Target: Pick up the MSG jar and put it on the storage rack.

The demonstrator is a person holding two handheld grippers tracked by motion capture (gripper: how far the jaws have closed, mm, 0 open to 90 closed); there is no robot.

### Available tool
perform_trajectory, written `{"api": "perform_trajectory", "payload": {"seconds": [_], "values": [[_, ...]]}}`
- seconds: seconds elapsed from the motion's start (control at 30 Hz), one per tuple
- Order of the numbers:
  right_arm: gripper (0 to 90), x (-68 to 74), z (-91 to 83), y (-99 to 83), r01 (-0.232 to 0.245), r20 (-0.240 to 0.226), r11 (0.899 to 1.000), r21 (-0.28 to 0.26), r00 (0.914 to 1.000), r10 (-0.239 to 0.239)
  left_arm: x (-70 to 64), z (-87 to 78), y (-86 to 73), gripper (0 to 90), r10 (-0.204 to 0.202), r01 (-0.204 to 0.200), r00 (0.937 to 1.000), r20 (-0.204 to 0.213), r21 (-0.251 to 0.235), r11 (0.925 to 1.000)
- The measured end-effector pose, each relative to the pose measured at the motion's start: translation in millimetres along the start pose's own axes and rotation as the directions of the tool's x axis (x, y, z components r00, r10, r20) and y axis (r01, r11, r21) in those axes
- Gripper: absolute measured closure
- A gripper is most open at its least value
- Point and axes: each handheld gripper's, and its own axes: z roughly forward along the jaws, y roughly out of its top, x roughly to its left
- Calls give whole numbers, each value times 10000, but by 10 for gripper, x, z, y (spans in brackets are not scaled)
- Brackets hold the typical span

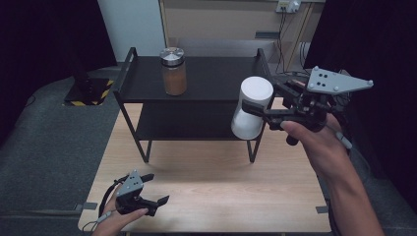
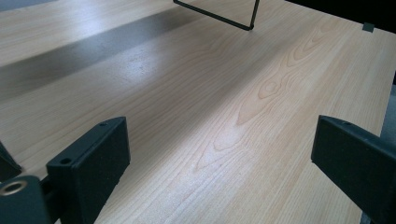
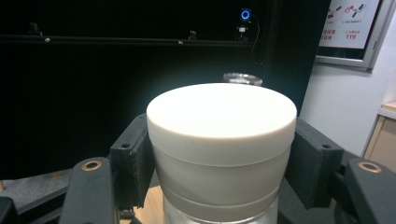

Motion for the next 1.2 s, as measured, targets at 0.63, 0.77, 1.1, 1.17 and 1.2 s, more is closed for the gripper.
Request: {"api": "perform_trajectory", "payload": {"seconds": [0.63,0.77,1.1,1.17,1.2], "values": [[342,-176,320,251,202,295,9998,-64,9994,-200,10,11,-17,31,-6,5,10000,60,87,10000],[342,-205,391,279,227,420,9997,-40,9989,-225,11,14,-19,32,-2,1,10000,72,109,9999],[343,-282,498,262,139,689,9999,-17,9975,-138,22,3,-20,31,-4,3,10000,84,89,10000],[342,-296,513,255,126,747,9999,-14,9971,-125,28,1,-27,32,-30,29,10000,72,70,10000],[343,-302,519,252,95,776,10000,-25,9969,-93,30,1,-28,32,-38,37,10000,73,73,10000]]}}
